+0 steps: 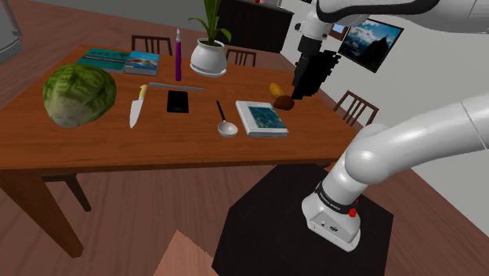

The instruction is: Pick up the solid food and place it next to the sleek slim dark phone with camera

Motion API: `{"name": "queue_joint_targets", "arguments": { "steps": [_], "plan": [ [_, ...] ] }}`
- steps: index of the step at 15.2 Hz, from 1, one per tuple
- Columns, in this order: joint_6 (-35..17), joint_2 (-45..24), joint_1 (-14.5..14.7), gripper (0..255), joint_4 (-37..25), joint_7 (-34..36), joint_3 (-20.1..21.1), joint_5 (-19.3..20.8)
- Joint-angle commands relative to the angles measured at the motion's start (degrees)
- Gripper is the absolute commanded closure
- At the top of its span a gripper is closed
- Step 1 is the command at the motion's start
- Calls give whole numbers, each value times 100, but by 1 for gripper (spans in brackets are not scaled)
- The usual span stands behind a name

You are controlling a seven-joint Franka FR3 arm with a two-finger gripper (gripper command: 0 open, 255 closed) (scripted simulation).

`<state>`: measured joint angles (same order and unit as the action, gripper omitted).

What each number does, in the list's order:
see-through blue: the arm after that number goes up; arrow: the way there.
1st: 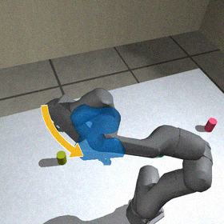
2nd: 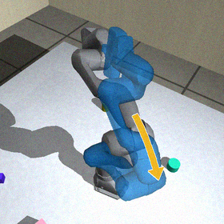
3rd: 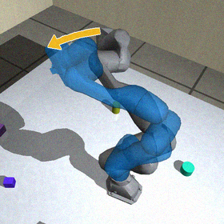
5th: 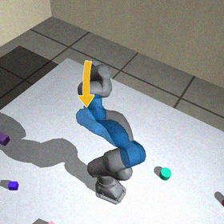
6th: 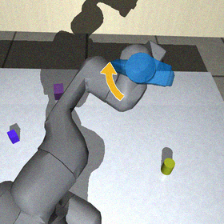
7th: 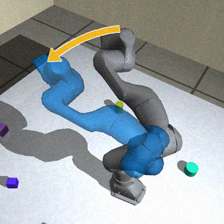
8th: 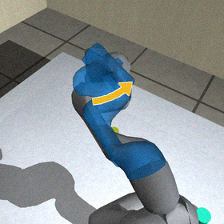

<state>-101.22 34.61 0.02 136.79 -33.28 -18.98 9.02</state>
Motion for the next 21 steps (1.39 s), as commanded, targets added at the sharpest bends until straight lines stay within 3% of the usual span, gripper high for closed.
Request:
{"name": "queue_joint_targets", "arguments": {
  "steps": [1, 7, 12, 14, 18, 21],
  "plan": [
    [-103, -317, 45, 0, -135, -695, -419, 33],
    [-345, -1786, 377, 0, -944, -2680, -1520, -354],
    [-320, -3434, 499, 0, -1904, -4545, -2186, -1233],
    [-210, -4164, 376, 0, -2366, -5284, -2268, -1666],
    [147, -5539, -149, 0, -3418, -6506, -2081, -2371],
    [58, -5729, -252, 0, -3442, -6662, -1982, -2453]
  ]
}}
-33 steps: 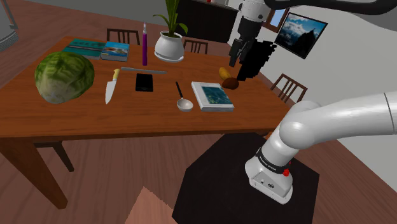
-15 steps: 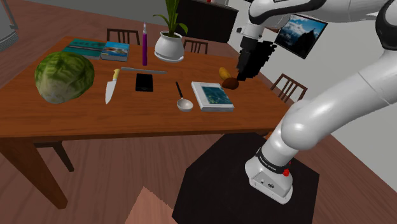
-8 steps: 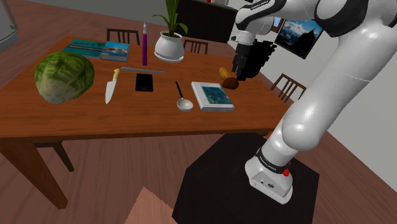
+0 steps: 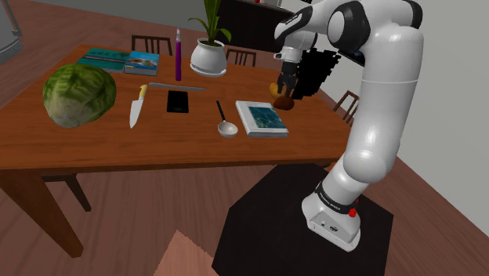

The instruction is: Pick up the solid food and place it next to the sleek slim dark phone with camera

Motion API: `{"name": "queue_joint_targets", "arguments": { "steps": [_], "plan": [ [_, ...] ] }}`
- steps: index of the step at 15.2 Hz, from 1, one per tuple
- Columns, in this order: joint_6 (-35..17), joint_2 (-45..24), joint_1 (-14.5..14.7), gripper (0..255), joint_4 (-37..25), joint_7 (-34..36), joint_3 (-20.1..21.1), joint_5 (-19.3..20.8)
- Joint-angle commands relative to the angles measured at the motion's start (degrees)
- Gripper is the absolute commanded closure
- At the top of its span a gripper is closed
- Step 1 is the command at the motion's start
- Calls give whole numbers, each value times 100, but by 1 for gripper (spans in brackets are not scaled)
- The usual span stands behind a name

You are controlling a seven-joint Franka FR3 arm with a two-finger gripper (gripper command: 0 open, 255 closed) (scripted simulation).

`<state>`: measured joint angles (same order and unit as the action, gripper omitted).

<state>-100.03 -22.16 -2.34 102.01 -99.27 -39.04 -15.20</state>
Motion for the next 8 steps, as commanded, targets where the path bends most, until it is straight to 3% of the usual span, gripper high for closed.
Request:
{"name": "queue_joint_targets", "arguments": {
  "steps": [1, 8],
  "plan": [
    [-136, -54, -6, 0, 111, -69, 29, -39],
    [-475, -80, 33, 0, 435, -107, 60, -92]
  ]
}}
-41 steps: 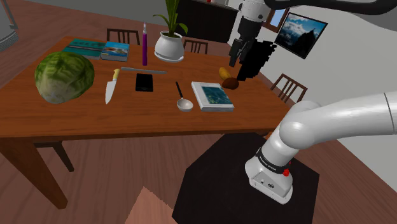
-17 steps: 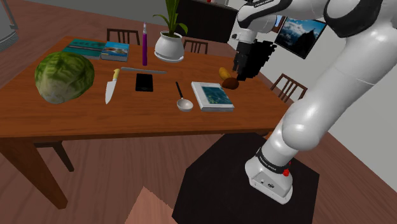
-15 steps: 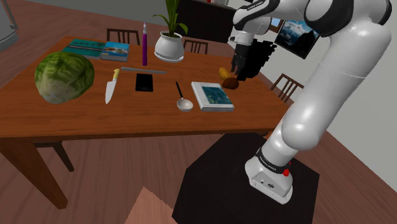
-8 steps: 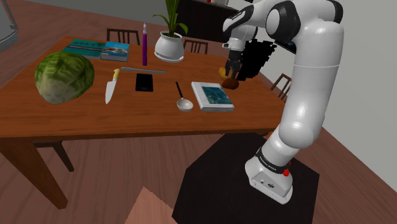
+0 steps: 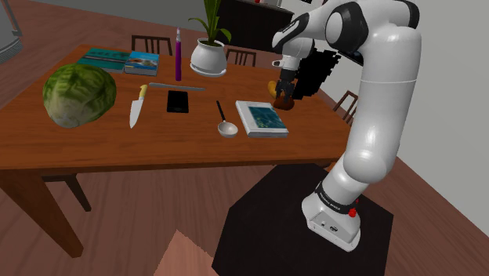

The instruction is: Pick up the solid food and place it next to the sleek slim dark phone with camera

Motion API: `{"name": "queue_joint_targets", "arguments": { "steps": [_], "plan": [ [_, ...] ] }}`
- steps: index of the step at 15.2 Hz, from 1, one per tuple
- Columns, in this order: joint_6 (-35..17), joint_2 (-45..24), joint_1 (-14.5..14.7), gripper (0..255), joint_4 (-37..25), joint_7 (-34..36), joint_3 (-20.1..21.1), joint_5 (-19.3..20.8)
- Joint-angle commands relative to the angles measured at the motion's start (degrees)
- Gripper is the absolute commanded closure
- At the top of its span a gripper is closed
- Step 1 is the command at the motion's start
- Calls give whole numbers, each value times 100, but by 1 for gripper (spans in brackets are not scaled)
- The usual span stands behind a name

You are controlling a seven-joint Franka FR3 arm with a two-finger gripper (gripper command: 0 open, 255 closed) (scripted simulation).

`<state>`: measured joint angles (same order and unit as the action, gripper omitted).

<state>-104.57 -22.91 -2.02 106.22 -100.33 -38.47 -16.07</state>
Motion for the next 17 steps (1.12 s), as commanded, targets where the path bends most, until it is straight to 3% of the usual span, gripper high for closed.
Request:
{"name": "queue_joint_targets", "arguments": {
  "steps": [1, 5, 6, 17],
  "plan": [
    [-21, -6, 1, 0, 15, -2, 3, -5],
    [-21, -6, 1, 0, 14, -2, 3, -5],
    [-21, -5, 1, 255, 15, -3, 2, -5],
    [99, 77, 21, 255, -42, 37, -25, 50]
  ]
}}
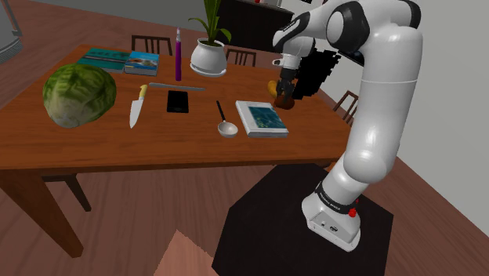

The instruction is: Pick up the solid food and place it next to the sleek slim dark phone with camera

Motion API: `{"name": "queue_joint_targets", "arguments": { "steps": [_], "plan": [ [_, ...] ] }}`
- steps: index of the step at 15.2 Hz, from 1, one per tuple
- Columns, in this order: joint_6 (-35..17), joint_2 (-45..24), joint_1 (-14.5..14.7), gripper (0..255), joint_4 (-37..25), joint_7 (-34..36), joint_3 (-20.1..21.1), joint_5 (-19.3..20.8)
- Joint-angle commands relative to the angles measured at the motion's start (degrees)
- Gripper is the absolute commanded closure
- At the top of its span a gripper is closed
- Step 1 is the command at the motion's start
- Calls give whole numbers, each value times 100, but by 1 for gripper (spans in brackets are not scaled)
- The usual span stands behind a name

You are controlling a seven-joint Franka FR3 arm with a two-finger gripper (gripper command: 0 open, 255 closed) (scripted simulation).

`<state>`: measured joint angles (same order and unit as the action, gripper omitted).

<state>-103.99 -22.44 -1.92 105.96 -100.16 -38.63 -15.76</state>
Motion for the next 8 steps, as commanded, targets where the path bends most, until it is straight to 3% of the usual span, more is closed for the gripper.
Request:
{"name": "queue_joint_targets", "arguments": {
  "steps": [1, 8],
  "plan": [
    [102, 69, 20, 255, -47, 39, -22, 47],
    [541, 319, 70, 255, -298, 161, -98, 217]
  ]
}}
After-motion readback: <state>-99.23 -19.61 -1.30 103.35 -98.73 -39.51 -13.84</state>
